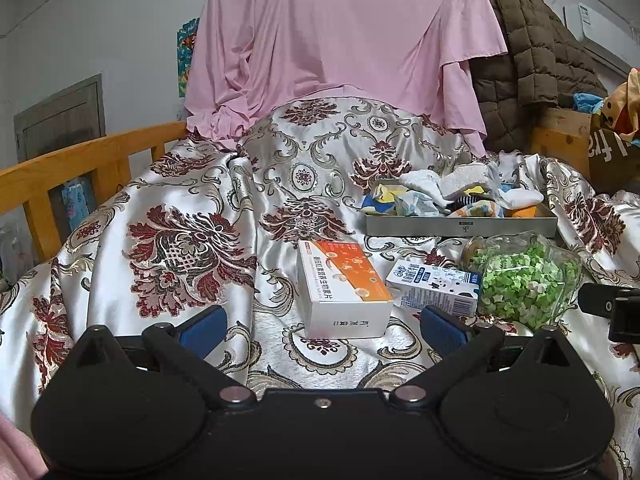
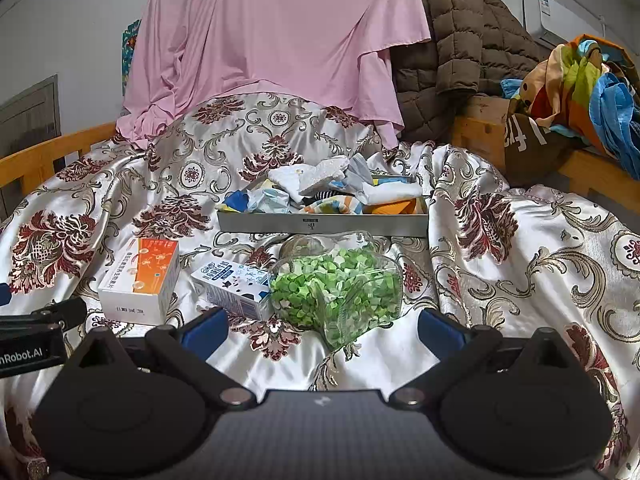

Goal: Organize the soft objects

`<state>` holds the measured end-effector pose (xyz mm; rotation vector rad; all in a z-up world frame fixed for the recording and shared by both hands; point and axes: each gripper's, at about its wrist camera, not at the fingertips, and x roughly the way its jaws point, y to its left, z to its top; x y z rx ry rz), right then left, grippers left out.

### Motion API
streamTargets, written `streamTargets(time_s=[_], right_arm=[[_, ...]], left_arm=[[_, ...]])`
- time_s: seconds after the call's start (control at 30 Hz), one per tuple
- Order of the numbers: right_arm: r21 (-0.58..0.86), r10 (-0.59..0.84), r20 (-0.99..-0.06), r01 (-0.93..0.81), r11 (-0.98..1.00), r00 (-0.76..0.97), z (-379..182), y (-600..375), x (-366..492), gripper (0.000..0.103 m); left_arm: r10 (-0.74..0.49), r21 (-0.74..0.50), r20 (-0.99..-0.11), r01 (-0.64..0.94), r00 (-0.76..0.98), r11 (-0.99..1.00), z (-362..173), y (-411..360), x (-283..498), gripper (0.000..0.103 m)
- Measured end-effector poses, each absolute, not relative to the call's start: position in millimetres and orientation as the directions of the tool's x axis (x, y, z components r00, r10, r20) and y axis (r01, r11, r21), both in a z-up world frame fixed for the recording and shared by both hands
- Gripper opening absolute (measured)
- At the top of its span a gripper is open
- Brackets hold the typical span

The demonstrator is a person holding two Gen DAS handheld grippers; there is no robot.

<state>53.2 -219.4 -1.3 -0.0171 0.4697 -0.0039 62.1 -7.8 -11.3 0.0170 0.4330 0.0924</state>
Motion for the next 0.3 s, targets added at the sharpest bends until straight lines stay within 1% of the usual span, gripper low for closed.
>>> streamTargets(time_s=[0.3], right_arm=[[-0.017, -0.008, -0.453, 0.0, 1.0, 0.891, -1.1, -219.2, 53.4, 0.103]], left_arm=[[0.082, 0.028, -0.426, -0.078, 0.901, 0.997, -11.3, -7.7, 63.1, 0.102]])
